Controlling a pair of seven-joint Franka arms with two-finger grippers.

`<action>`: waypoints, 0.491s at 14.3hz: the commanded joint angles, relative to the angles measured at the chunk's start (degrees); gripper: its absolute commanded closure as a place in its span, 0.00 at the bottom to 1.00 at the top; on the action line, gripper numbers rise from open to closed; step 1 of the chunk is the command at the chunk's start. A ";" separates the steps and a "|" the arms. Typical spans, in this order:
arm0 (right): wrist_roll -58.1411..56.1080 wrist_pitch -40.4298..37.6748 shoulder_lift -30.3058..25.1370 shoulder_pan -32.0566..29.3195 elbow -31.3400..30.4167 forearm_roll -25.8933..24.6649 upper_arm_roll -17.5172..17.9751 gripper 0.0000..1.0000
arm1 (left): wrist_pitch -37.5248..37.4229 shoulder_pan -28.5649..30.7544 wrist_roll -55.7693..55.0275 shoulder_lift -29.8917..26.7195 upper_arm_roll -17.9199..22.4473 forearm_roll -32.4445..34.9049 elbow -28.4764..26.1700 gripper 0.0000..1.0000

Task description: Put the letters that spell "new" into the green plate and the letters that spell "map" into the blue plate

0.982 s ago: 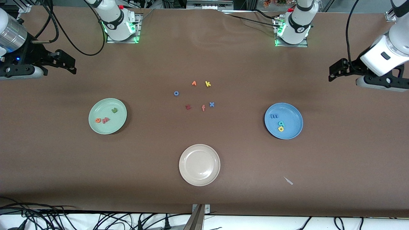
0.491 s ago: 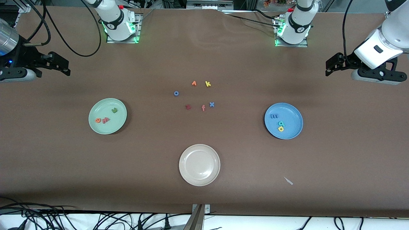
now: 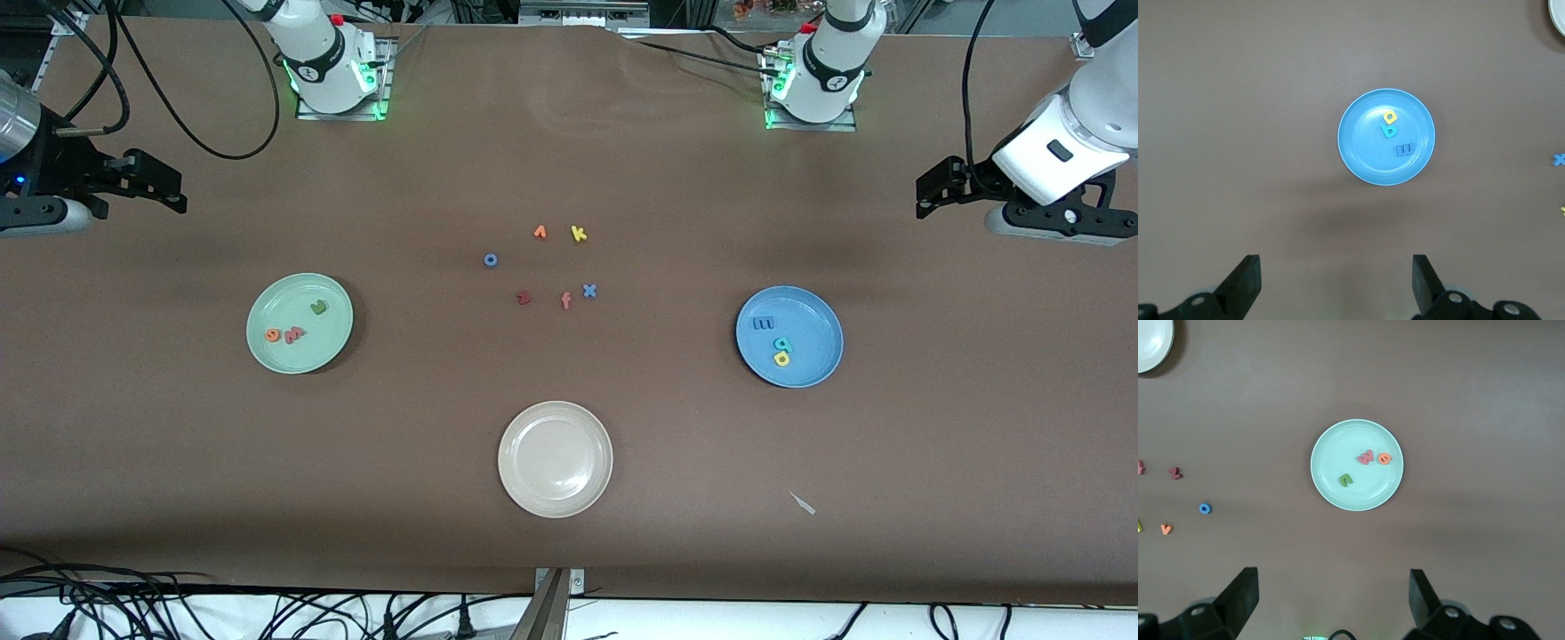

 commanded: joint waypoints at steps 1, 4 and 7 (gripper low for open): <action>-0.82 -2.24 1.03 -0.05 3.24 0.07 -0.16 0.00 | -1.61 0.00 1.32 0.85 -0.11 1.31 1.98 0.00; -0.64 -2.16 0.94 -0.05 3.24 0.16 -0.24 0.00 | -1.70 0.00 1.32 0.85 -0.11 1.31 1.98 0.00; -0.90 -1.98 1.03 -0.05 3.24 0.42 -1.73 0.00 | -1.70 0.00 1.32 0.85 -0.11 1.31 1.98 0.00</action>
